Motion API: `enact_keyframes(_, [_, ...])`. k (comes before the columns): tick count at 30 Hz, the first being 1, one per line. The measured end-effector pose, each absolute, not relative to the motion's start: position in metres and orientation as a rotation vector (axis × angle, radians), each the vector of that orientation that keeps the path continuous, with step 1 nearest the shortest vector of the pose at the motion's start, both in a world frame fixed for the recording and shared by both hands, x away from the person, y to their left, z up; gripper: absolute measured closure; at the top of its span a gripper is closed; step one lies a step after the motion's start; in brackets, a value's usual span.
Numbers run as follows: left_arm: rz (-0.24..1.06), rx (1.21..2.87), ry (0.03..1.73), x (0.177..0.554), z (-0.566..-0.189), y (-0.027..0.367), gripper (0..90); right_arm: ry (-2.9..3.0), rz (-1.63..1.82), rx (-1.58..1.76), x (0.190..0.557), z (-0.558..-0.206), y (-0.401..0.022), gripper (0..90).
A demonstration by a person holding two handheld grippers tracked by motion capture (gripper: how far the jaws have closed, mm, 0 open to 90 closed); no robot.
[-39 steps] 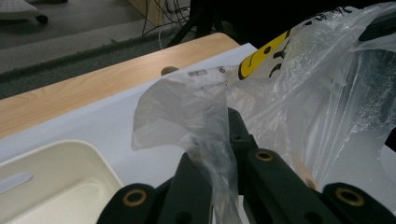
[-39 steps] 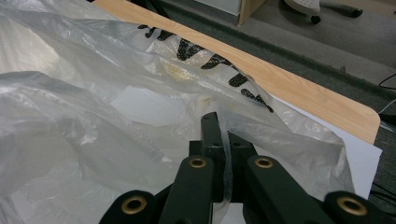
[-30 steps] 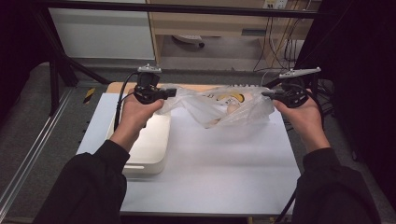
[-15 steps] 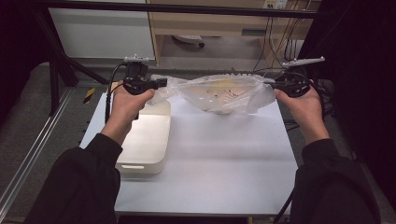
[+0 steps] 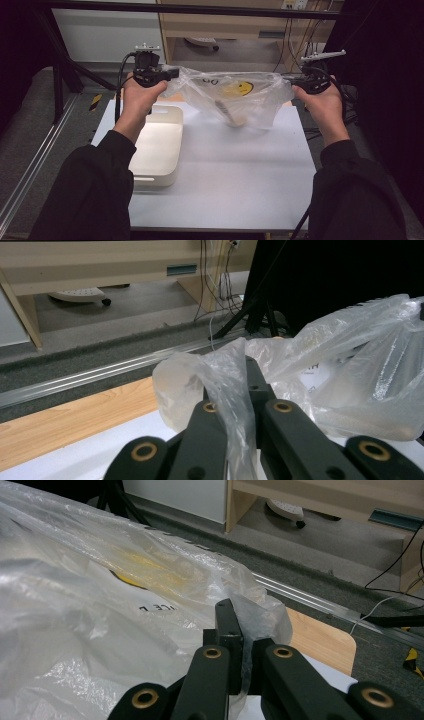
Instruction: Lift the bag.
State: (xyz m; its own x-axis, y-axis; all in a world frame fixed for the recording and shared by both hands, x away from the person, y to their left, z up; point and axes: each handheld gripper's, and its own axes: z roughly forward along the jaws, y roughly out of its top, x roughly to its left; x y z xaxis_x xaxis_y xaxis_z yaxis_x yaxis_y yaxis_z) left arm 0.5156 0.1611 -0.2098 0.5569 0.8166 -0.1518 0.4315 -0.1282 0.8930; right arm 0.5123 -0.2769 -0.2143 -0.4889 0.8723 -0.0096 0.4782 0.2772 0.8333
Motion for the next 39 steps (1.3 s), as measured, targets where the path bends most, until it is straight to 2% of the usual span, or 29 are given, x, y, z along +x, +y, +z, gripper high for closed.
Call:
enact_keyframes(11, [0.512,1.707,1.027,0.535,-0.200,0.150,90.0,2.029,1.078,1.194,0.524,-0.195,-0.281,90.0])
enact_keyframes(13, [0.514,1.738,1.014,0.535,-0.204,0.146,90.0,2.022,1.075,1.194,0.524,-0.192,-0.283,90.0])
enact_keyframes(24, [0.401,1.832,0.998,0.497,-0.256,0.157,90.0,2.128,1.049,1.193,0.507,-0.232,-0.285,90.0])
enact_keyframes(39, [0.310,1.913,0.972,0.456,-0.286,0.165,90.0,2.190,1.065,1.195,0.479,-0.270,-0.280,90.0])
